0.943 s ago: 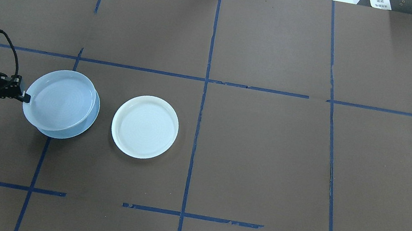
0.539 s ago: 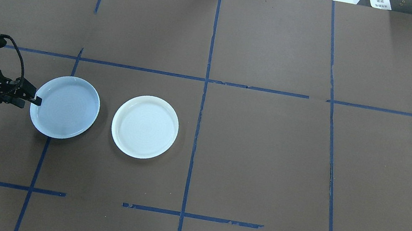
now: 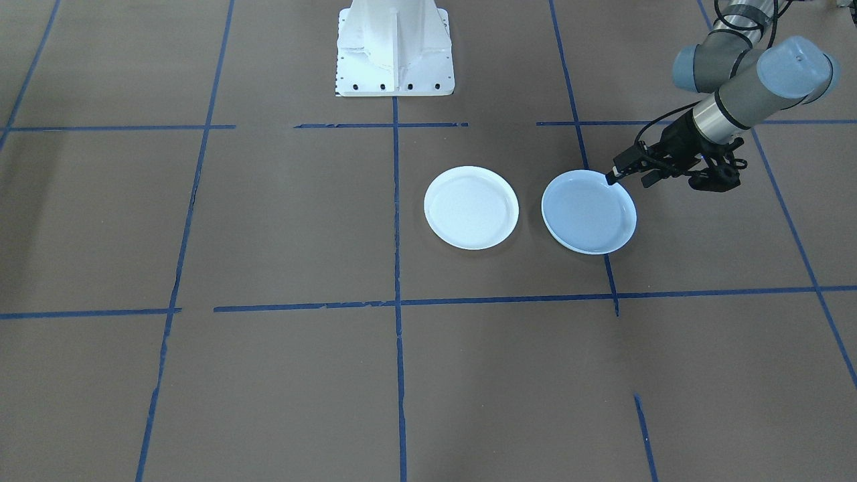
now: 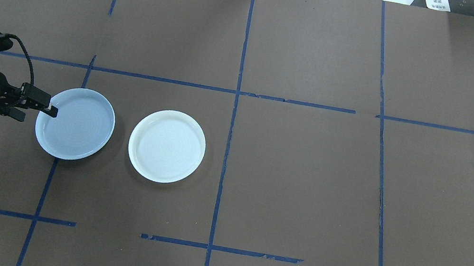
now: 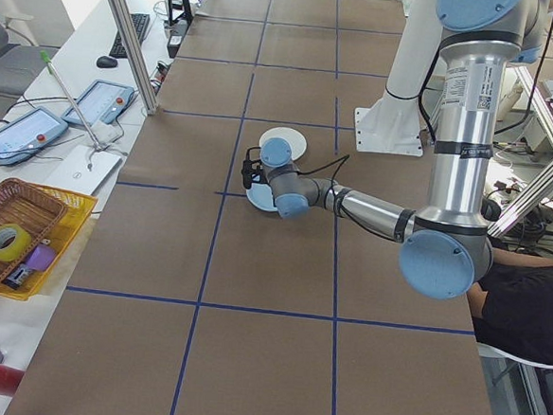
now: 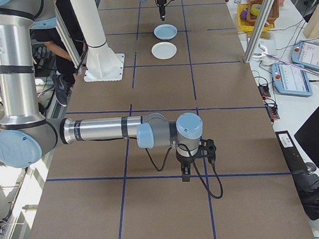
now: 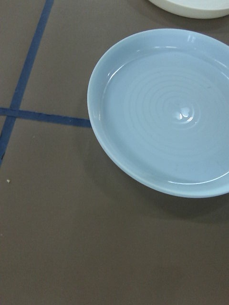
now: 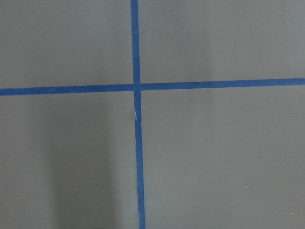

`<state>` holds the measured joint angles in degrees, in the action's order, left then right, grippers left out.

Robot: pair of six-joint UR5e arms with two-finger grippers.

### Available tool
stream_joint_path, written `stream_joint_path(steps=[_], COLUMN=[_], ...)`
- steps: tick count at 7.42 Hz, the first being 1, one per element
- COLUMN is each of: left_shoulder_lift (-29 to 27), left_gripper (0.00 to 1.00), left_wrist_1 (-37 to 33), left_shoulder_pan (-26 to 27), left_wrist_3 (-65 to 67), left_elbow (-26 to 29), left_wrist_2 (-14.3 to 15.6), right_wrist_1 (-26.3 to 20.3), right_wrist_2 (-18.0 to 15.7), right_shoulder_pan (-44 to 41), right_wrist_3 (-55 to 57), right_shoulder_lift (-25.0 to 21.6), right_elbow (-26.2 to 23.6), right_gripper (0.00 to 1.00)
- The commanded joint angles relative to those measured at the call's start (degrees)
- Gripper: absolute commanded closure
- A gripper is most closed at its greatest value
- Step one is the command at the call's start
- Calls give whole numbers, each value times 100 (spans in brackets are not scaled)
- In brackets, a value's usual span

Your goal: Stack plate in center

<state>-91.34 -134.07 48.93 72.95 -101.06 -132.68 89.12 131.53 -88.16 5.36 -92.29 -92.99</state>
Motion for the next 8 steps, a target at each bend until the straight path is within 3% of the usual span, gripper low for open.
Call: stream_joint_path(steps=[1,2,4,5,8], left_shoulder_lift=[-767,-1137,-1395,-1561,-1650], left_gripper=[0,0,0,0,0], left_wrist_1=[1509,2011,2219,2201,2157], left_shoulder_pan=[-137,-469,-909,-1216,-1377], left_wrist_3=[35,218,595,745,861], left_elbow=[-423,-476,-407,-249,-55], left_wrist_2=[232,712,1014,1355,1393], right_wrist_1=[0,0,0,0,0], right_wrist_2=[4,-5,-5,4,-5], right_shoulder_pan=[0,0,0,0,0], right_wrist_3=[0,-9,-9,0,0], right_shoulder_lift=[0,0,0,0,0], right_elbow=[0,0,0,0,0], right_gripper=[0,0,0,0,0])
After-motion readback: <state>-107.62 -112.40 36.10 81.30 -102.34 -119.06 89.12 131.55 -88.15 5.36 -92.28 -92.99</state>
